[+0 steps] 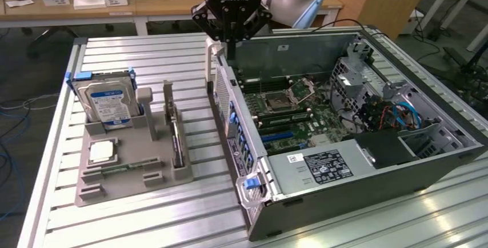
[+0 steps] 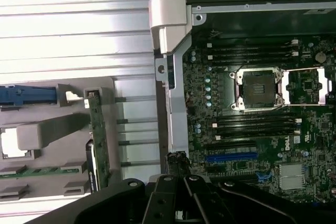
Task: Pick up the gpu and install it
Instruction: 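Reach for the gpu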
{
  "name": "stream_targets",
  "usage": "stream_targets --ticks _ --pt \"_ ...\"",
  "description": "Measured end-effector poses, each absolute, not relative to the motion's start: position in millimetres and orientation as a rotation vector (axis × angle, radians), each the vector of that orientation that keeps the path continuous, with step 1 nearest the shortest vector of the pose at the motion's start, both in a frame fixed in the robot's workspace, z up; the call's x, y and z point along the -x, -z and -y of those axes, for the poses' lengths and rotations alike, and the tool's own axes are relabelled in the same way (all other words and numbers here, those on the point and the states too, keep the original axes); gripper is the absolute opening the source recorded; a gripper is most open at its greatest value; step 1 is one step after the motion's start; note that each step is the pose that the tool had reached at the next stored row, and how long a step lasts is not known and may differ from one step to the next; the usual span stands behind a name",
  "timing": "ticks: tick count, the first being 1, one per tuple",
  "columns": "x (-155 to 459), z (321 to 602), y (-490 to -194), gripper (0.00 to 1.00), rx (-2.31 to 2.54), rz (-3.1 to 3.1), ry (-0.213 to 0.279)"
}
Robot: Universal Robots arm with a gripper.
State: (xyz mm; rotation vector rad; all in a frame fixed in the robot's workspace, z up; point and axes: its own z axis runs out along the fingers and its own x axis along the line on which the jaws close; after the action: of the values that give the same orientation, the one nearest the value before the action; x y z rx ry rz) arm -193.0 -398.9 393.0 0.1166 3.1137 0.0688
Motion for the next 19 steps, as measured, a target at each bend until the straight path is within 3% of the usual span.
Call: stream_targets --ticks 19 --pt "230 400 -393 0.11 -0.117 -3.114 -0.069"
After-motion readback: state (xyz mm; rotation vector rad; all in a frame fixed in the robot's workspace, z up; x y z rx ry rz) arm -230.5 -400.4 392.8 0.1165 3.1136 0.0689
